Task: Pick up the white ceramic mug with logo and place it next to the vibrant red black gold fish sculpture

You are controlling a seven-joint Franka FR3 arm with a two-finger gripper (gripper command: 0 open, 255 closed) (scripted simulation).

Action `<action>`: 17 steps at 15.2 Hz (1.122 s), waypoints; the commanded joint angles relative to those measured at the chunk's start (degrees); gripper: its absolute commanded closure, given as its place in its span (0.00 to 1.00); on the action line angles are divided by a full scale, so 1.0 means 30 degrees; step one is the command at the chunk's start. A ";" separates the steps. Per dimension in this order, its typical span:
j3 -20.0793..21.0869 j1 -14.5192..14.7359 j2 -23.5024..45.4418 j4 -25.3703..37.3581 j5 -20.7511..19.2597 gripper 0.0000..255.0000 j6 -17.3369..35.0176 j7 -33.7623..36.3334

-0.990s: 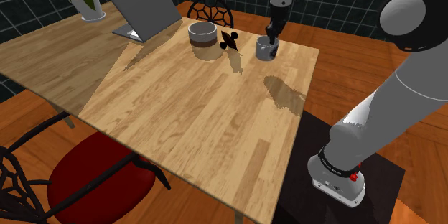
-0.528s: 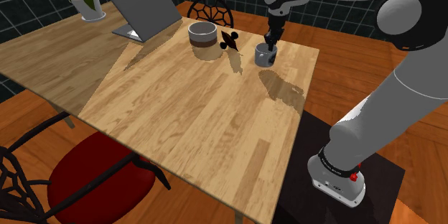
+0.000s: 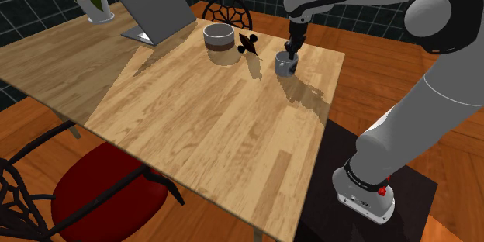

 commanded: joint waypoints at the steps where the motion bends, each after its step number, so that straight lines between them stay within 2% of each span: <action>1: 0.0002 0.0002 0.0006 -0.0003 0.0001 1.00 0.0015 0.0003; 3: 0.0002 0.0002 0.0006 -0.0003 0.0001 1.00 0.0015 0.0003; 4: 0.0002 0.0002 0.0006 -0.0003 0.0001 0.00 0.0016 0.0003; 9: 0.0002 0.0002 0.0006 -0.0003 0.0001 0.00 0.0016 0.0003; 13: -0.0019 -0.0018 -0.0360 0.2031 -0.0036 0.00 -0.2384 0.0026; 17: -0.0019 -0.0018 -0.0360 0.2030 -0.0036 0.00 -0.2384 0.0026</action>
